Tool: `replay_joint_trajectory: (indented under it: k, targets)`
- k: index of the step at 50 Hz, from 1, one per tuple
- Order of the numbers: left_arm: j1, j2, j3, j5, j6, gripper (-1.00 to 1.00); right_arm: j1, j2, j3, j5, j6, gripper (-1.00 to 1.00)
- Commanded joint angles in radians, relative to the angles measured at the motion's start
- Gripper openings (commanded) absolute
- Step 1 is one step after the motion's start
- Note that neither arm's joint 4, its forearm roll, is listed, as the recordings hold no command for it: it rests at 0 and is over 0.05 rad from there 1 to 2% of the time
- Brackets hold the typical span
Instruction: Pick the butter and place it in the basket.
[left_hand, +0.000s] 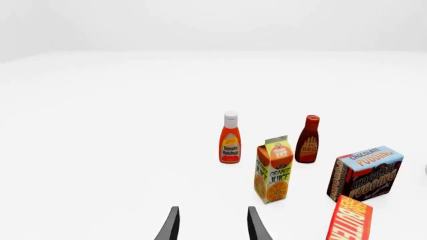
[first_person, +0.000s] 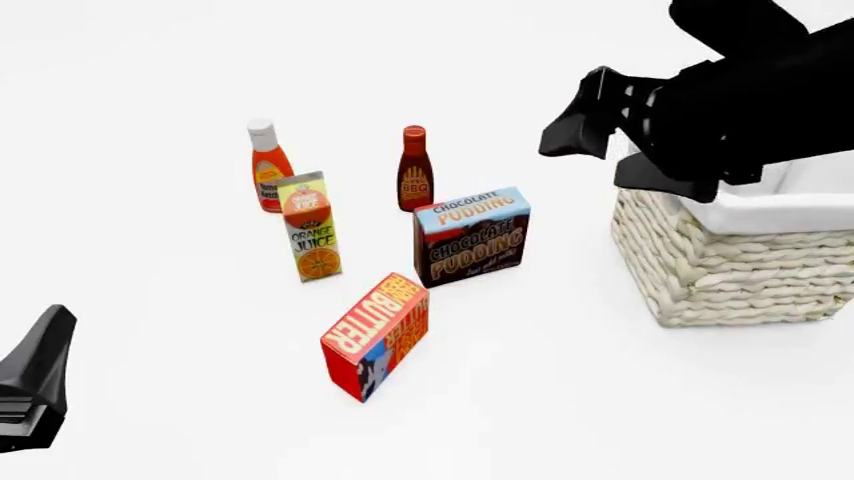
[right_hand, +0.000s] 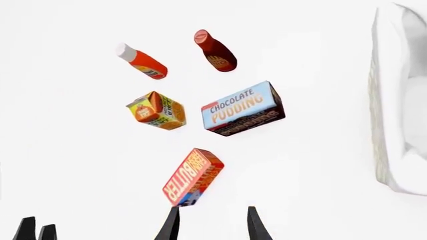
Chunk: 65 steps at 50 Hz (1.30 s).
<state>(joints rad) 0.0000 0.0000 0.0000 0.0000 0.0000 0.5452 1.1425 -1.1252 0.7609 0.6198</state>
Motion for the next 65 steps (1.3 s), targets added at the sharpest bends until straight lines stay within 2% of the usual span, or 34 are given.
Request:
replay_joint_trajectory:
  k: [1, 13, 22, 35, 42, 57, 65]
  targets:
    - [0.0, 0.0, 0.0, 0.0, 0.0, 1.0, 0.033, 0.035, -0.002, 0.011, 0.04, 1.0]
    - [0.0, 0.0, 0.0, 0.0, 0.0, 1.0, 0.059, 0.059, 0.004, -0.006, 0.06, 1.0]
    - [0.0, 0.0, 0.0, 0.0, 0.0, 1.0, 0.092, 0.088, -0.018, 0.01, 0.097, 1.0]
    - [0.0, 0.0, 0.0, 0.0, 0.0, 1.0, 0.133, 0.1, -0.061, 0.028, 0.206, 1.0]
    - [0.0, 0.0, 0.0, 0.0, 0.0, 1.0, 0.128, 0.129, -0.057, -0.019, 0.295, 1.0]
    - [0.0, 0.0, 0.0, 0.0, 0.0, 1.0, 0.132, 0.22, -0.02, -0.086, 0.351, 1.0]
    - [0.0, 0.0, 0.0, 0.0, 0.0, 1.0, 0.107, 0.24, 0.01, -0.108, 0.37, 1.0]
